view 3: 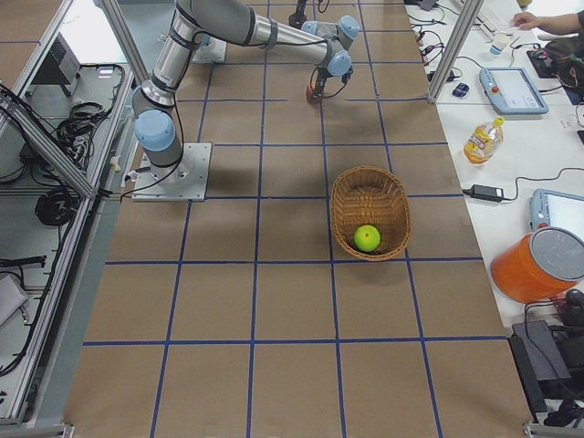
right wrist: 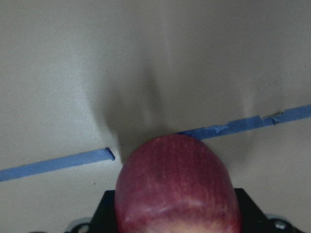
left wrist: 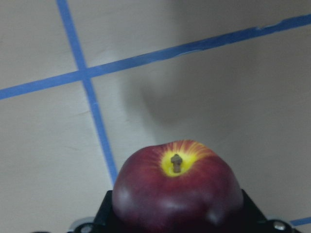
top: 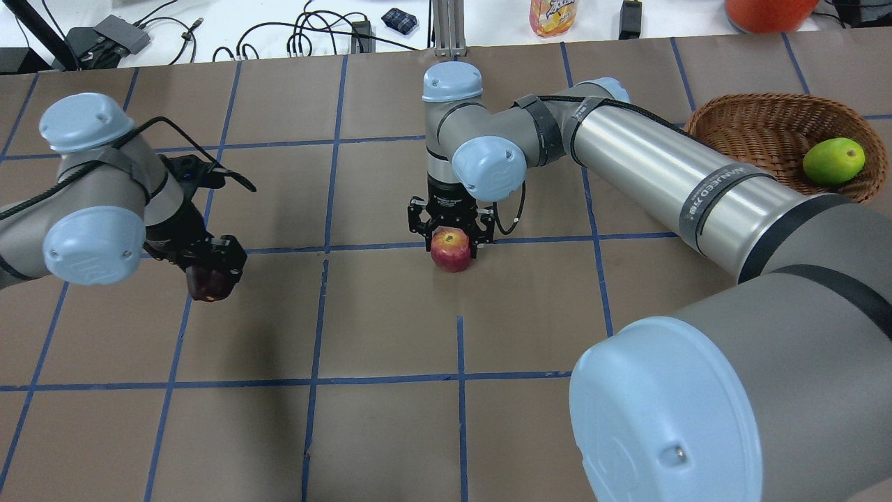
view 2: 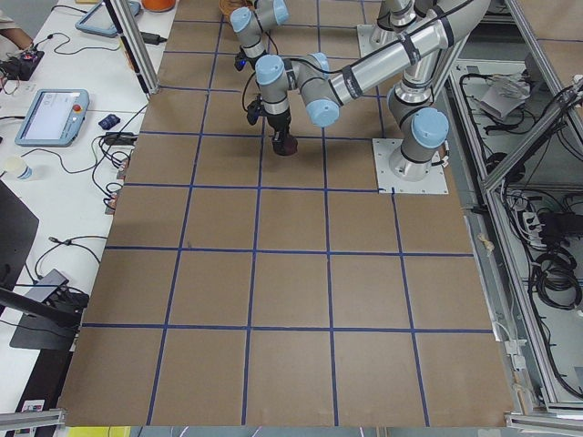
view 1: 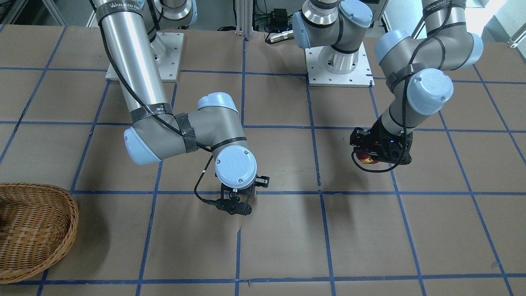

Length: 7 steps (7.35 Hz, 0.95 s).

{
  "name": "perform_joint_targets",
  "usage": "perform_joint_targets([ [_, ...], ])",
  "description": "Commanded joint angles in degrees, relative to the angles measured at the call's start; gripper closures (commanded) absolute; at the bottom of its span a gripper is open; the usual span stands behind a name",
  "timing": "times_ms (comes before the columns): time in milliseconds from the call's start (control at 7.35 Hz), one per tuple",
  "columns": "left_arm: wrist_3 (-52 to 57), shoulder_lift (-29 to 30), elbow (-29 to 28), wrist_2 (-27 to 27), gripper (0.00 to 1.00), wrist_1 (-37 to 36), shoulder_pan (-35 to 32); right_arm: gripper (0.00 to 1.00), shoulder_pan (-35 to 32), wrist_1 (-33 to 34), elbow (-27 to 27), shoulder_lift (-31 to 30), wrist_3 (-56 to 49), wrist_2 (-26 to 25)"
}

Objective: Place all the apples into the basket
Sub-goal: 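Carry bright red apple to basket with right while left centers dark apple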

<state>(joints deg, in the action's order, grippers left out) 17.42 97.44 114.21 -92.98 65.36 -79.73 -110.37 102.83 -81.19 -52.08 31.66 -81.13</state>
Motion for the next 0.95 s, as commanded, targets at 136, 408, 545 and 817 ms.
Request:
perform_joint_targets([
  [136,-21.69,4.50,-5.03,4.83,0.62,-0.50,-13.57,1.00,2.24,-1.39,1.81,-3.79,-0.90,-2.01],
  [408,-28.54,9.59,-8.02,7.27,0.62,-7.39,-20.16,1.00,11.00,-8.83,2.00,-10.29,-4.82,-4.82],
  [545,-29.97,13.44,-11.00,7.46,0.62,-10.49,-23.33,1.00,17.23,-10.70,1.91,-12.93,-9.64,-6.57],
  [817,-30.51,20.74,-17.94,7.38,0.60,-10.69,-28.00,1.00,28.92,-10.81,2.00,-14.19,-22.27,-10.34],
])
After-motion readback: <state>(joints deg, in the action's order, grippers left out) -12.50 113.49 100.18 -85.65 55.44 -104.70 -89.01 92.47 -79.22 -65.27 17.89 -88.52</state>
